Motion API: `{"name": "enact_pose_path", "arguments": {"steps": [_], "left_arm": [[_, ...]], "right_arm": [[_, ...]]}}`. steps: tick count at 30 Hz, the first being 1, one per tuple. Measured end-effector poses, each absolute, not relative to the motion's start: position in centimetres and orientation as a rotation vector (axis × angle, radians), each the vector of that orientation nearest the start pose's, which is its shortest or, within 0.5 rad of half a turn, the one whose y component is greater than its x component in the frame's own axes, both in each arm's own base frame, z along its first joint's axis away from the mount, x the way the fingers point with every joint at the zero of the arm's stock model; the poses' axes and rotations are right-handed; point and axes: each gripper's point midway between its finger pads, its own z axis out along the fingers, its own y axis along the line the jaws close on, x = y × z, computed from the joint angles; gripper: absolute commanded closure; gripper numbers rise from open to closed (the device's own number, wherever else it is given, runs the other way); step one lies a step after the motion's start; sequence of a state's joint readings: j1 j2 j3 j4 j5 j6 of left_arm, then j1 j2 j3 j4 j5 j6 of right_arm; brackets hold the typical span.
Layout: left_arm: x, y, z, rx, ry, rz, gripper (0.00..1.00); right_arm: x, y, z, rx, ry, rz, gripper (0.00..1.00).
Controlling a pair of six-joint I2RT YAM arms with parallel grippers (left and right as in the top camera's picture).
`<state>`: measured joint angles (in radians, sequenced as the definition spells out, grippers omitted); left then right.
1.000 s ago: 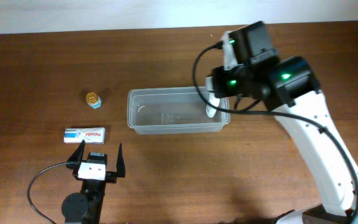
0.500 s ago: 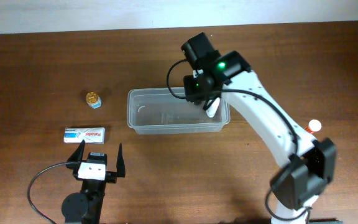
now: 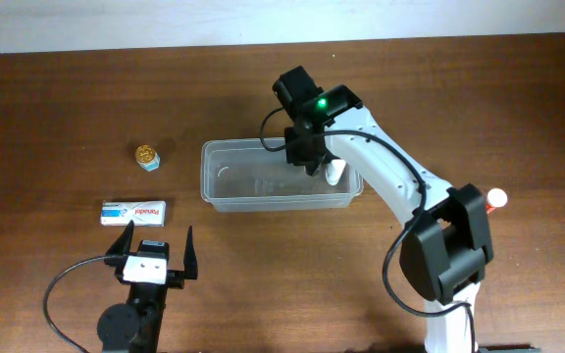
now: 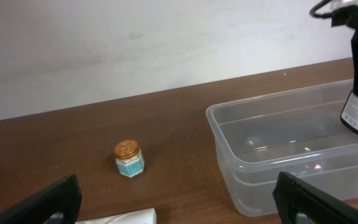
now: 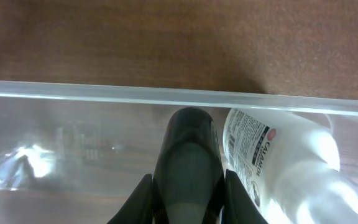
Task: Pack container
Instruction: 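Carry the dark bottle into the container beside the spray bottle, release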
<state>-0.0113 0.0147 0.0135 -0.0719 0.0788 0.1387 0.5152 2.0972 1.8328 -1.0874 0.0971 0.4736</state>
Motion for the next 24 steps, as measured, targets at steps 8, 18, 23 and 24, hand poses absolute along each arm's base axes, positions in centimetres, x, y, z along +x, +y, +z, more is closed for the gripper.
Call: {"name": "enact_pose_path", "arguments": {"steps": [8, 18, 23, 24], "left_arm": [[24.6, -1.6, 15.9, 0.183, 1.633, 0.033, 0.01], [24.6, -1.6, 15.9, 0.183, 1.634, 0.033, 0.00], [24.6, -1.6, 15.9, 0.183, 1.634, 0.033, 0.01], [24.6, -1.6, 15.9, 0.183, 1.634, 0.033, 0.01]], "right_arm": [[40.8, 20.8, 8.7, 0.031, 2.914, -0.005, 0.82], [40.7, 20.5, 8.1, 0.072, 2.929, -0.022, 0.72], [40.6, 20.5, 8.1, 0.086, 2.929, -0.027, 0.66], [40.6, 20.4, 8.1, 0.086, 2.929, -0.028, 0.65]]}}
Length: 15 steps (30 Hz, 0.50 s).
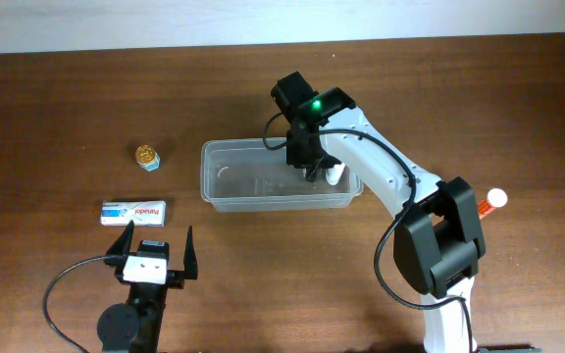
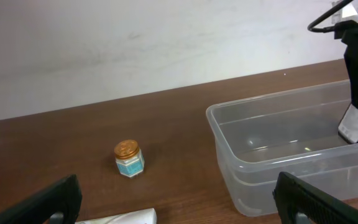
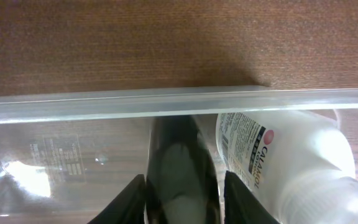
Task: Pack container
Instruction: 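Carry the dark bottle into the container beside the spray bottle, release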
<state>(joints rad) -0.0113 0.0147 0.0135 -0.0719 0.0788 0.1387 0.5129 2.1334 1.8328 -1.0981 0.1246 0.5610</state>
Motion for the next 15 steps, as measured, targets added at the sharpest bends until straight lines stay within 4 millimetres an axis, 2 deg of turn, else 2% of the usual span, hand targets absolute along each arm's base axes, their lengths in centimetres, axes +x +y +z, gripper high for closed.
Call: {"name": "enact_pose_path", "arguments": {"steps": [3, 15], "left_arm": [[24.6, -1.6, 15.9, 0.183, 1.634, 0.033, 0.01], [24.6, -1.6, 15.9, 0.183, 1.633, 0.032, 0.01]], "right_arm": [[40.7, 20.4, 8.1, 0.092, 2.925, -0.029, 0.62], [40.9, 19.2, 8.2, 0.131, 2.947, -0.019, 0.62]]}}
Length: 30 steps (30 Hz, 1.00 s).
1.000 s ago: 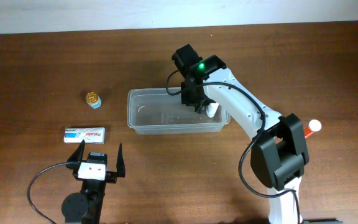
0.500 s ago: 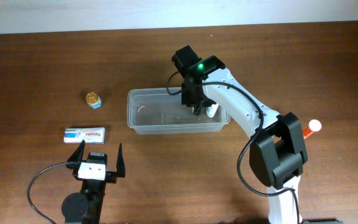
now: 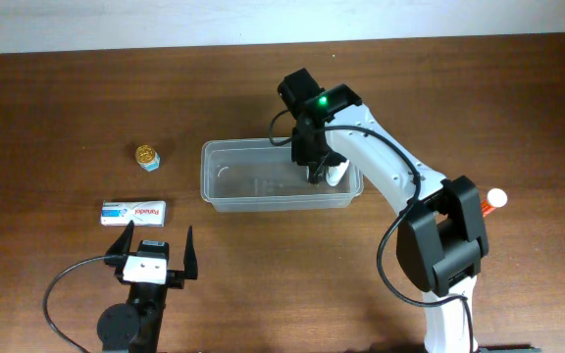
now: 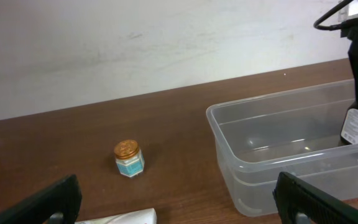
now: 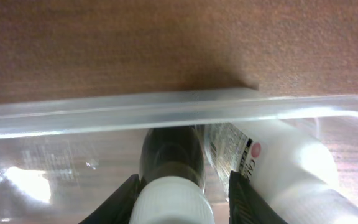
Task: Pack container
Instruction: 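Carry the dark bottle into the container beside the spray bottle, release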
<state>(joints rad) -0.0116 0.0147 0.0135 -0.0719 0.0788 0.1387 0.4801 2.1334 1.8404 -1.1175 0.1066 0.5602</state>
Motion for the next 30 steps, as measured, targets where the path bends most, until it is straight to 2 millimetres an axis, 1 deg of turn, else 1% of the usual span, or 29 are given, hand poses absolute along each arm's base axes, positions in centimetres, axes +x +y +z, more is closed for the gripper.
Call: {"name": "enact_pose_path", "arguments": {"steps": [3, 6, 8, 12, 13, 14, 16, 17, 21, 23, 26, 28, 30], "left_arm": [[24.6, -1.6, 15.9, 0.183, 1.633, 0.032, 0.01], [24.6, -1.6, 15.9, 0.183, 1.634, 0.033, 0.01], [24.6, -1.6, 15.9, 0.183, 1.633, 0.032, 0.01], [24.6, -1.6, 15.9, 0.183, 1.634, 0.033, 0.01], [24.6, -1.6, 15.9, 0.183, 1.634, 0.033, 0.01], [24.6, -1.6, 15.9, 0.183, 1.634, 0.033, 0.01], [24.6, -1.6, 15.9, 0.183, 1.634, 0.033, 0.01], [24.6, -1.6, 15.9, 0.183, 1.634, 0.033, 0.01], [24.6, -1.6, 15.9, 0.183, 1.633, 0.032, 0.00], [24.6, -1.6, 15.9, 0.183, 1.634, 0.033, 0.01], [24.6, -1.6, 15.9, 0.183, 1.633, 0.032, 0.01], [24.6, -1.6, 15.9, 0.183, 1.633, 0.033, 0.01], [24.6, -1.6, 15.9, 0.183, 1.633, 0.032, 0.01]], "right_arm": [[40.8, 19.3, 9.1, 0.112, 2.963, 0.003, 0.60], [40.9, 19.7, 11.3, 0.085, 2.961, 0.029, 0.58], [40.8, 19.9, 13.3, 0.060, 2.957, 0.042, 0.57], [40.6, 20.4, 17.9, 0.006, 2.915, 0.078, 0.57], [40.2, 20.5, 19.3, -0.010, 2.908, 0.086, 0.56], [39.9, 20.5, 20.2, -0.021, 2.905, 0.090, 0.56], [39.0, 20.1, 22.5, -0.038, 2.899, 0.093, 0.55], [38.5, 19.8, 23.7, -0.043, 2.894, 0.096, 0.45], [38.3, 19.0, 26.4, -0.047, 2.847, 0.169, 0.41], [38.5, 17.8, 27.4, -0.017, 2.826, 0.194, 0.39], [38.6, 14.6, 29.3, 0.070, 2.782, 0.214, 0.39], [38.0, 12.2, 30.4, 0.127, 2.766, 0.212, 0.39], [36.3, 9.1, 30.9, 0.203, 2.768, 0.186, 0.38]]}}
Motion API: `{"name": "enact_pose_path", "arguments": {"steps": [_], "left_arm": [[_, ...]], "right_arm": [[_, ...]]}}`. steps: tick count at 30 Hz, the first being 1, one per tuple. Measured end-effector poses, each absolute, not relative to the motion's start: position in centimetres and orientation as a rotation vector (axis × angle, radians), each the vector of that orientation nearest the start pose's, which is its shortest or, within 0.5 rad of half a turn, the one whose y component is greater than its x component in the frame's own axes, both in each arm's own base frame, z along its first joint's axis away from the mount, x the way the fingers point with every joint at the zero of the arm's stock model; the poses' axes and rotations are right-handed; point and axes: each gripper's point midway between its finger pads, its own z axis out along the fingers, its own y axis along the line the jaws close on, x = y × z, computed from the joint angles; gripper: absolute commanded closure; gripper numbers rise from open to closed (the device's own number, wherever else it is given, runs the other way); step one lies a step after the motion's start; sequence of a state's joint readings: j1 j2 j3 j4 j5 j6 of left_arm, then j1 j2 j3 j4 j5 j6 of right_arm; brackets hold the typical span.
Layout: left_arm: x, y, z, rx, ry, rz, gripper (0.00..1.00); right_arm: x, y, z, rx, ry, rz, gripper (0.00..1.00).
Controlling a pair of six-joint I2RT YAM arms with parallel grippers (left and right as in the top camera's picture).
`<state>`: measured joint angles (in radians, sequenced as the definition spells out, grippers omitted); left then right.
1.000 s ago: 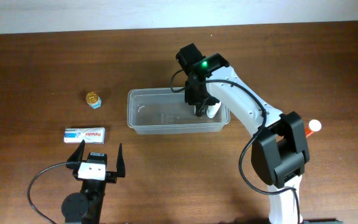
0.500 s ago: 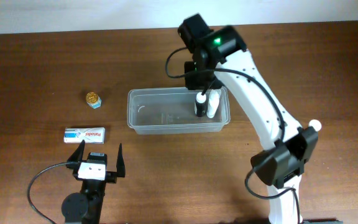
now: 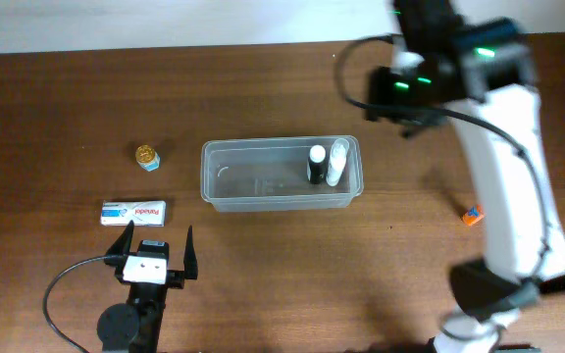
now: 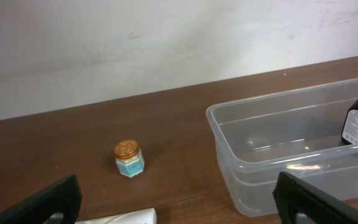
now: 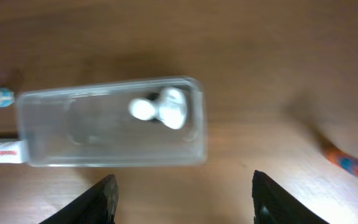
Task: Pack container
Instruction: 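Carry the dark bottle into the container beside the spray bottle, release, then move the right gripper to the orange tube and grasp it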
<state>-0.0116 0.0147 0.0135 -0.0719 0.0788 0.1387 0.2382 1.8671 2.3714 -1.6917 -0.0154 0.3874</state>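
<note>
A clear plastic container (image 3: 263, 176) lies mid-table. At its right end stand a dark bottle with a white cap (image 3: 316, 163) and a white lotion bottle (image 3: 335, 162), side by side. My right gripper (image 5: 182, 180) is open and empty, raised high above the table and looking down on the container (image 5: 73, 134) and both bottles. On the left of the table are a small gold-lidded jar (image 3: 146, 156) and a white Panadol box (image 3: 133, 211). My left gripper (image 3: 157, 240) rests open near the front edge, just below the box.
An orange and white pen-like item (image 3: 473, 216) lies on the table right of the container, also in the right wrist view as an orange pen (image 5: 350, 163). A pale wall runs behind the table's far edge.
My right gripper was down in the container, shut on the dark bottle. It is now open and high above the table, and the dark bottle stands beside the white one.
The right gripper held the dark bottle inside the container's right end, beside the white bottle, through all earlier moments, shifting slightly. Now the bottle stands free and the arm has risen. The left arm has not moved.
</note>
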Motion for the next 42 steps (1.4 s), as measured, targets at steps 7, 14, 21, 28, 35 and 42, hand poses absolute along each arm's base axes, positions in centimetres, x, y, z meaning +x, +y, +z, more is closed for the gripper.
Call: {"name": "enact_pose_path", "arguments": {"steps": [7, 14, 21, 28, 35, 42], "left_arm": [[24.6, -1.6, 15.9, 0.183, 1.633, 0.032, 0.01], [24.6, -1.6, 15.9, 0.183, 1.634, 0.033, 0.01], [24.6, -1.6, 15.9, 0.183, 1.634, 0.033, 0.01], [24.6, -1.6, 15.9, 0.183, 1.634, 0.033, 0.00], [24.6, -1.6, 15.9, 0.183, 1.634, 0.033, 0.01], [24.6, -1.6, 15.9, 0.183, 1.634, 0.033, 0.01]], "right_arm": [[27.6, -2.8, 29.1, 0.660, 2.788, 0.033, 0.38], [25.2, -9.6, 23.3, 0.945, 2.857, -0.043, 0.38], [27.1, -12.6, 19.6, 1.013, 2.883, 0.040, 0.31], [28.7, -13.4, 16.1, 1.029, 2.959, 0.091, 0.29], [30.2, -13.4, 12.2, 1.035, 3.036, 0.174, 0.30], [30.6, -12.9, 12.0, 0.983, 3.055, 0.198, 0.30]]}}
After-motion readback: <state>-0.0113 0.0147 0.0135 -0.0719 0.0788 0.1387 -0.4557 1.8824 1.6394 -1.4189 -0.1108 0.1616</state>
